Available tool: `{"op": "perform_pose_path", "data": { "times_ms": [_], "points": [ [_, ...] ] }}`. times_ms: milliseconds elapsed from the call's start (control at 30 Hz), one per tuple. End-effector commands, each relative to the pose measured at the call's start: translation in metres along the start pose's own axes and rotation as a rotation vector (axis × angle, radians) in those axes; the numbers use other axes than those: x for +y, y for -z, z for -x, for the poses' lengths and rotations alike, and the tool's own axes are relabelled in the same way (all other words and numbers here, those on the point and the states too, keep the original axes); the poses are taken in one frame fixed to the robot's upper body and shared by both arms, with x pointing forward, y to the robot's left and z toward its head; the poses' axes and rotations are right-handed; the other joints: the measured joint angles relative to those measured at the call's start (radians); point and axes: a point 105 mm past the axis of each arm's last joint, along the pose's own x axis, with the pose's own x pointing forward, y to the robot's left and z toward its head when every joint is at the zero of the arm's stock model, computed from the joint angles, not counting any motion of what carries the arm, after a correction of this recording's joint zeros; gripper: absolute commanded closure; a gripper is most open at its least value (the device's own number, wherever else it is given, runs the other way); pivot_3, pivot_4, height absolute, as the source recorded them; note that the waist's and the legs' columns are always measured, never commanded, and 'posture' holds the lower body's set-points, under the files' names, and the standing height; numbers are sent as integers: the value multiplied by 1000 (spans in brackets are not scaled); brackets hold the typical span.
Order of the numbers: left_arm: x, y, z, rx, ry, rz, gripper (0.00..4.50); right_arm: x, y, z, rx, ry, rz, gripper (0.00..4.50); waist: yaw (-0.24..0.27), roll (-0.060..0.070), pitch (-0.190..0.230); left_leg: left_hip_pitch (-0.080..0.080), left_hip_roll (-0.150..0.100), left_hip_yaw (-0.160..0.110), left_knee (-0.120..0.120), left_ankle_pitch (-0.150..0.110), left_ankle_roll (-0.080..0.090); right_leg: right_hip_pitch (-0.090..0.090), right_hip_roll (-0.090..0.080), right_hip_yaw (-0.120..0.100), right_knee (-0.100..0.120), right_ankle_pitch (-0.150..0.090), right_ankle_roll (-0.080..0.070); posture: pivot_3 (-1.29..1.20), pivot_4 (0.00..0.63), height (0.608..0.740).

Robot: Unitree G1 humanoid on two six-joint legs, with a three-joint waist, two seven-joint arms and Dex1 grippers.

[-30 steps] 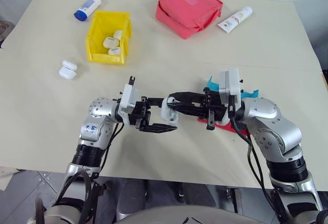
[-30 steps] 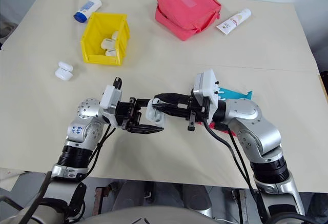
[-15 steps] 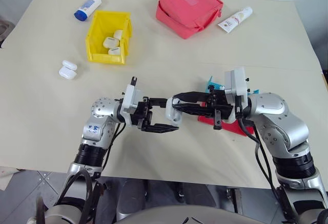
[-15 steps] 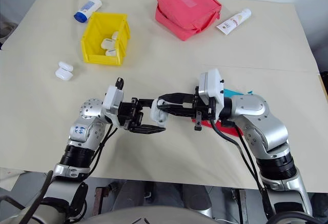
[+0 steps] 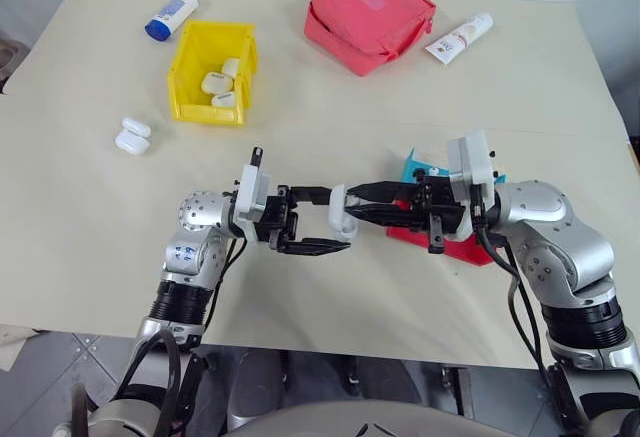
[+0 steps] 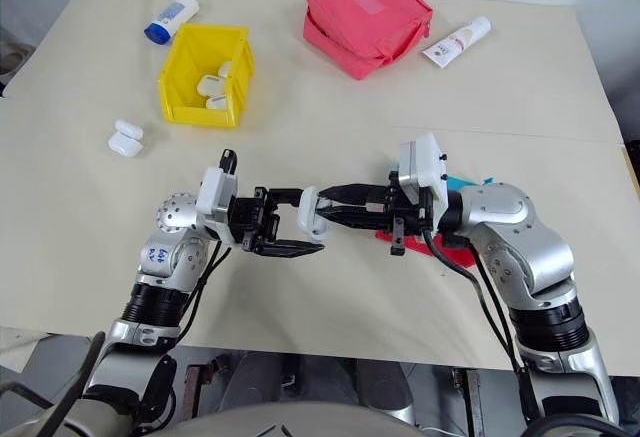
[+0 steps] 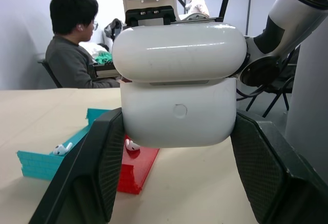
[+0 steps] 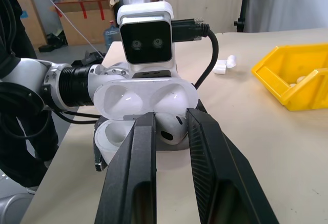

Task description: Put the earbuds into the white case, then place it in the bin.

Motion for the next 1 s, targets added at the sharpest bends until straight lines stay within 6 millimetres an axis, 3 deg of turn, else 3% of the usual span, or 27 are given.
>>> {"op": "perform_pose_path", "data": {
  "times_ms": [33,300,533,1000],
  "points": [
    [13,-30,8,-107,-75,-130,1731,11,11,-4,36,-60,-65,4006,0,0,0,0,0,0,0,0,0,0,0,0,0,0,0,0,150,740],
    [10,-27,6,-112,-51,-121,1731,10,7,-15,56,-84,-45,4006,0,0,0,0,0,0,0,0,0,0,0,0,0,0,0,0,150,740],
    [11,-22,10,-101,-58,-119,1731,6,-2,-18,72,-73,-1,1626,-1,0,0,0,0,0,0,0,0,0,0,0,0,0,0,0,150,740],
    [7,-15,13,-85,-40,-91,1731,-14,-30,-13,42,22,91,1626,-1,0,0,0,0,0,0,0,0,0,-1,0,0,0,0,0,150,740]
  ]
}}
